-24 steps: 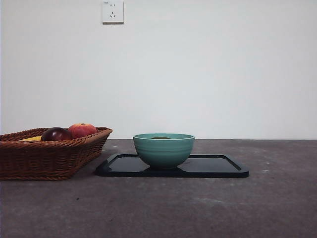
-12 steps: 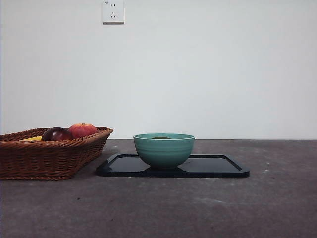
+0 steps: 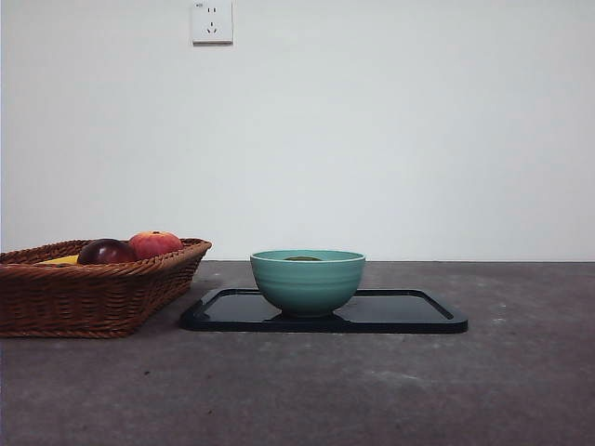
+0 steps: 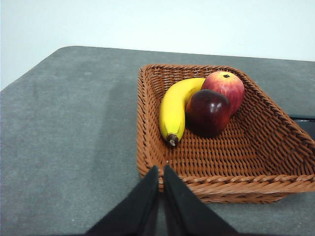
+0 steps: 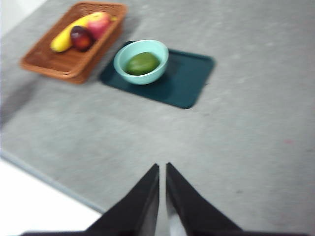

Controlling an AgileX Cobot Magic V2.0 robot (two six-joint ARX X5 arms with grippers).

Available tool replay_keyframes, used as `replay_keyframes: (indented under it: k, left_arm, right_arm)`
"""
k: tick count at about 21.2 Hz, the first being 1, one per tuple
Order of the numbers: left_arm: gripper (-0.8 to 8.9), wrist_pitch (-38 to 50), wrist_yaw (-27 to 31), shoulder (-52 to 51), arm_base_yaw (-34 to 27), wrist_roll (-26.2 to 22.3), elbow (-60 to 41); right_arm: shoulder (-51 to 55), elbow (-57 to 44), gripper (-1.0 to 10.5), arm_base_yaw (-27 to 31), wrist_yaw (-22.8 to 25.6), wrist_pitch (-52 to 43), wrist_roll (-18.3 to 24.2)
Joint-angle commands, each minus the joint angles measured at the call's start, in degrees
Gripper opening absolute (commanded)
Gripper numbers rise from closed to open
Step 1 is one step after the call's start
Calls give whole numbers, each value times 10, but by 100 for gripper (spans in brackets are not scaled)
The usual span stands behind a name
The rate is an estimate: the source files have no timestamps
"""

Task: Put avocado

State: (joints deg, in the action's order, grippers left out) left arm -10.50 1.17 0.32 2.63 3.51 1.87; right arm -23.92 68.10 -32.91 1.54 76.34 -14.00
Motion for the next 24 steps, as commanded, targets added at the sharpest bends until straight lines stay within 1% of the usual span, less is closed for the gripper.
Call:
replay_keyframes:
  k: [1,2,3,4,7,9,11,14,17,19,24]
  left_arm:
    - [15,-4,-1,-1,-1,-5,-12]
    - [15,-4,-1,-1,-1,-5,-12]
    - [15,-4,-1,-1,-1,-5,-12]
    - [15,-4,-1,-1,-1,-5,-12]
    - [15,-4,-1,-1,-1,-5,-12]
    - [15,-4,-1,-1,-1,-5,-12]
    - [15,-4,-1,-1,-1,-5,-12]
    - [15,-4,-1,-1,-1,-5,-12]
    - [15,-4,-1,-1,-1,-5,-12]
    - [15,-4,-1,-1,-1,-5,-12]
    - [15,-4,-1,-1,-1,-5,-12]
  right_arm:
    - [8,-4,19,37,4,-33,50]
    - [16,-26,19,57,4,-75,75]
    - [32,-68,19,85,3,-148,105]
    - [50,-115,19,115,3,-223,118]
    - [102,-277,19,204,-2,-440,122]
    - [130,-380,19,247,-2,-541,122]
    - [151,-470,19,277,-1,-619,123]
    - [167,-540,19,301,-2,-680,134]
    - [181,-590,19,320,-1,-717,147]
    - [190,-612,19,330,0,-721,155]
    - [211,-648,19,349,-1,-716,157]
